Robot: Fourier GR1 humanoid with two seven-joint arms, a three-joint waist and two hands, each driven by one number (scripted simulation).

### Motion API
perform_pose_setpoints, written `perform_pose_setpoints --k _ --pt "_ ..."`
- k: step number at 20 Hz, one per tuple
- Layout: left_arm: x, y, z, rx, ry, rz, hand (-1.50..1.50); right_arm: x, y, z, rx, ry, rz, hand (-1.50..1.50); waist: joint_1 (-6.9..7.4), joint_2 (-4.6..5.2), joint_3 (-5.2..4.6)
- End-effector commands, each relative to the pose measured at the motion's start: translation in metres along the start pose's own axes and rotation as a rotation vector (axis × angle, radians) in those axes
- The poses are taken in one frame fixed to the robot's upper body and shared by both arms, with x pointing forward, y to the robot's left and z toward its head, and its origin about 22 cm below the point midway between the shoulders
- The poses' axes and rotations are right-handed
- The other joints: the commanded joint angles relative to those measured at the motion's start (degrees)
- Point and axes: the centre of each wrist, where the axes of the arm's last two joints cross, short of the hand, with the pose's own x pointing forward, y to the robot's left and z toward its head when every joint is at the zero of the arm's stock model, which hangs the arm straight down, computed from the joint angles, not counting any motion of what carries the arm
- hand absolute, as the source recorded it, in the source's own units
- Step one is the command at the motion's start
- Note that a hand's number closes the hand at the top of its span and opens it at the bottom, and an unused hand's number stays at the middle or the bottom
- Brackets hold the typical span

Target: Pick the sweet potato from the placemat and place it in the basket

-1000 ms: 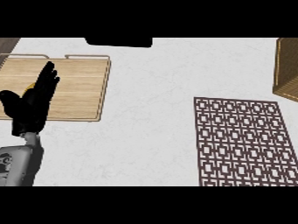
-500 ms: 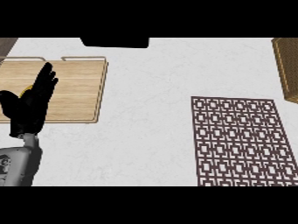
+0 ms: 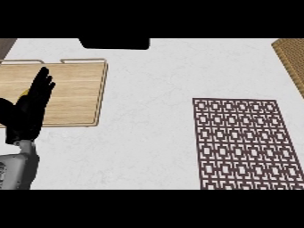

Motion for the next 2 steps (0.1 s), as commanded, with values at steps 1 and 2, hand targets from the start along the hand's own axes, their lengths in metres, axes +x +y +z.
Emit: perform_pose_setpoints --k 1,2 --pt "-0.006 -0.006 0.005 0.012 0.005 -0.02 0.0 -0.019 -0.033 0.011 0.015 -0.029 -0.039 -1.5 -0.15 0.05 0.18" --pt "0.005 0.017 0.0 0.024 0.007 0.001 0.0 -0.037 -0.035 0.019 0.017 -0.032 -0.045 -1.5 -0.46 -0.15 0.16"
